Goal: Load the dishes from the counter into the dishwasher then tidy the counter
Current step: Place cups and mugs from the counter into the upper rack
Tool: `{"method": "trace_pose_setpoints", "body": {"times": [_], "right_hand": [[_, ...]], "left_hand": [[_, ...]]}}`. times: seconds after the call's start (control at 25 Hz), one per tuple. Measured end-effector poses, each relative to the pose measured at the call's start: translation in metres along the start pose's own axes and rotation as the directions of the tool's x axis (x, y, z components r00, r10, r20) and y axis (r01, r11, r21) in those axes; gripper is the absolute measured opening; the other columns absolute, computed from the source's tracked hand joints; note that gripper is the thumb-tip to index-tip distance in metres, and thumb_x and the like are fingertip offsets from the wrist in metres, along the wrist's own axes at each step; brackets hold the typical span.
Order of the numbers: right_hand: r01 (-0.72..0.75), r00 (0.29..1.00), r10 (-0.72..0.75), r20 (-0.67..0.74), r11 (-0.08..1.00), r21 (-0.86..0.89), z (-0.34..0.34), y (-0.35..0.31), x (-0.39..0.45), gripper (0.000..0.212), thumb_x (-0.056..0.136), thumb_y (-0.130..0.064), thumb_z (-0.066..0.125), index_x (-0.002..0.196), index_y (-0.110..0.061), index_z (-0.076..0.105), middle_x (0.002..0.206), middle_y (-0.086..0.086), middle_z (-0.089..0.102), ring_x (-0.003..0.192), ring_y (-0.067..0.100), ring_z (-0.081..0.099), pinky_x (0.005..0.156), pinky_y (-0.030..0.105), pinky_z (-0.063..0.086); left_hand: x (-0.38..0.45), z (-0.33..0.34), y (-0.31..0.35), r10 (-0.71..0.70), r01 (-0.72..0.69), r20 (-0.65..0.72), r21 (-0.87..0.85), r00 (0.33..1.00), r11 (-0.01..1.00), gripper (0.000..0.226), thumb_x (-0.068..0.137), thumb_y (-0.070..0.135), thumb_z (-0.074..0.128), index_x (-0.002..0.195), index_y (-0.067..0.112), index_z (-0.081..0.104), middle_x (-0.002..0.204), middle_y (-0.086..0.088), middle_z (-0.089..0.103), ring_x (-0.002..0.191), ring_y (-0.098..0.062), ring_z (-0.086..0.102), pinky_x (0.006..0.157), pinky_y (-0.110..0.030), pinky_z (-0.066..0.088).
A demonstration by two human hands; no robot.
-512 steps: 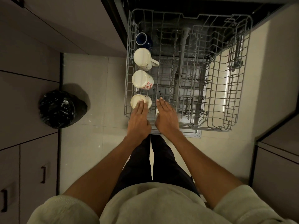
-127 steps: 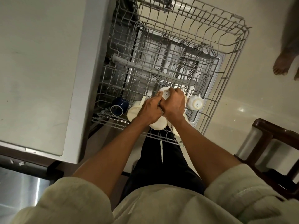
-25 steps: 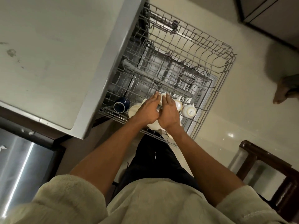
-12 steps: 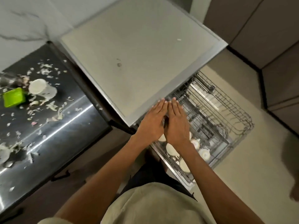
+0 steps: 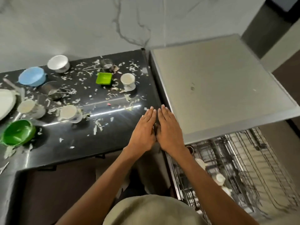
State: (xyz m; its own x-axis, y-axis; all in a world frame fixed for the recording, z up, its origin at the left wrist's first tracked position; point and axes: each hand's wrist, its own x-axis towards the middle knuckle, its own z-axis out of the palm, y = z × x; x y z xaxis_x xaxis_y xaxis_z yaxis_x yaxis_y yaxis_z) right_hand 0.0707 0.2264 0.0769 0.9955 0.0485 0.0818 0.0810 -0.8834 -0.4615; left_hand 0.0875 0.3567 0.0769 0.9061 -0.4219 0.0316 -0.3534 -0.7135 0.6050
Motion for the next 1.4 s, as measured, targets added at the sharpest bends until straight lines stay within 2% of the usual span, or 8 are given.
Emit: {"method": "trace_pose_setpoints", "body": {"times": [0.2,0.32,0.48,0.72,0.88,1.08,1.24,1.4], "right_hand": [[0.088,0.996,-0.088,0.009,0.996,0.024,0.035,-0.076,0.064,0.062,0.097,-0.013,0.053,0.155,-0.004,0.031,0.164,0.014,0.023,0.153,0.023,0.017,0.126,0.038,0.014],[0.06,0.998,-0.061,0.015,0.998,0.025,0.048,-0.102,0.099,0.067,0.095,-0.014,0.056,0.156,-0.003,0.028,0.165,0.014,0.021,0.154,0.023,0.014,0.126,0.033,0.008],[-0.011,0.999,0.009,0.042,0.999,0.044,0.054,-0.115,0.14,0.072,0.098,-0.021,0.057,0.158,-0.005,0.021,0.166,0.012,0.015,0.154,0.022,0.01,0.125,0.03,0.005],[-0.09,0.994,0.087,0.059,0.995,0.047,0.061,-0.107,0.191,0.077,0.091,-0.018,0.063,0.157,-0.008,0.024,0.165,0.011,0.018,0.152,0.025,0.013,0.122,0.041,0.027],[-0.173,0.985,0.17,0.03,0.972,0.16,0.07,-0.095,0.214,0.071,0.089,-0.01,0.065,0.152,-0.01,0.032,0.155,0.008,0.036,0.142,0.025,0.029,0.113,0.039,0.038],[-0.221,0.968,0.248,-0.042,0.918,0.33,0.076,-0.077,0.228,0.058,0.083,-0.024,0.078,0.135,-0.018,0.053,0.125,0.001,0.057,0.119,0.021,0.053,0.096,0.028,0.042],[-0.236,0.951,0.301,-0.066,0.849,0.472,0.078,-0.072,0.226,0.053,0.069,-0.038,0.087,0.113,-0.032,0.059,0.11,-0.011,0.059,0.102,0.011,0.061,0.089,0.039,0.055],[-0.249,0.927,0.365,-0.082,0.766,0.592,0.066,-0.076,0.204,0.058,0.063,-0.039,0.094,0.109,-0.028,0.061,0.106,-0.012,0.064,0.089,0.002,0.066,0.076,0.024,0.058]], "left_hand": [[0.006,-0.065,-0.077,-0.101,0.097,-0.094,-0.05,0.99,0.994,0.069,0.093,0.003,0.043,0.157,0.009,0.019,0.164,-0.006,0.015,0.152,-0.012,0.007,0.124,-0.028,0.006],[0.022,-0.091,-0.108,-0.133,0.125,-0.102,-0.082,0.986,0.989,0.07,0.093,0.001,0.045,0.157,0.008,0.019,0.164,-0.008,0.015,0.152,-0.015,0.01,0.125,-0.029,0.006],[0.054,-0.11,-0.133,-0.125,0.119,-0.054,-0.107,0.991,0.987,0.069,0.093,0.002,0.047,0.156,0.004,0.017,0.164,-0.012,0.015,0.152,-0.02,0.011,0.119,-0.019,0.0],[0.1,-0.12,-0.153,-0.166,0.167,0.019,-0.157,0.986,0.973,0.073,0.092,0.0,0.045,0.157,0.006,0.012,0.165,-0.011,0.011,0.153,-0.018,0.008,0.122,-0.024,0.004],[0.118,-0.12,-0.161,-0.154,0.167,0.084,-0.185,0.985,0.969,0.078,0.088,-0.007,0.045,0.157,0.006,0.012,0.164,-0.01,0.012,0.152,-0.019,0.009,0.118,-0.017,0.003],[0.136,-0.113,-0.172,-0.153,0.141,-0.022,-0.284,0.988,0.949,0.075,0.08,-0.007,0.045,0.151,0.016,0.036,0.154,0.0,0.042,0.144,-0.012,0.034,0.12,-0.03,0.027],[0.133,-0.119,-0.161,-0.178,0.123,-0.104,-0.4,0.979,0.908,0.057,0.085,-0.014,0.046,0.134,0.015,0.056,0.124,0.008,0.062,0.108,0.005,0.055,0.093,-0.004,0.038],[0.126,-0.115,-0.158,-0.337,0.214,-0.105,-0.589,0.936,0.779,0.04,0.095,0.001,0.056,0.134,0.011,0.057,0.121,0.007,0.066,0.11,0.005,0.06,0.099,-0.023,0.048]]}}
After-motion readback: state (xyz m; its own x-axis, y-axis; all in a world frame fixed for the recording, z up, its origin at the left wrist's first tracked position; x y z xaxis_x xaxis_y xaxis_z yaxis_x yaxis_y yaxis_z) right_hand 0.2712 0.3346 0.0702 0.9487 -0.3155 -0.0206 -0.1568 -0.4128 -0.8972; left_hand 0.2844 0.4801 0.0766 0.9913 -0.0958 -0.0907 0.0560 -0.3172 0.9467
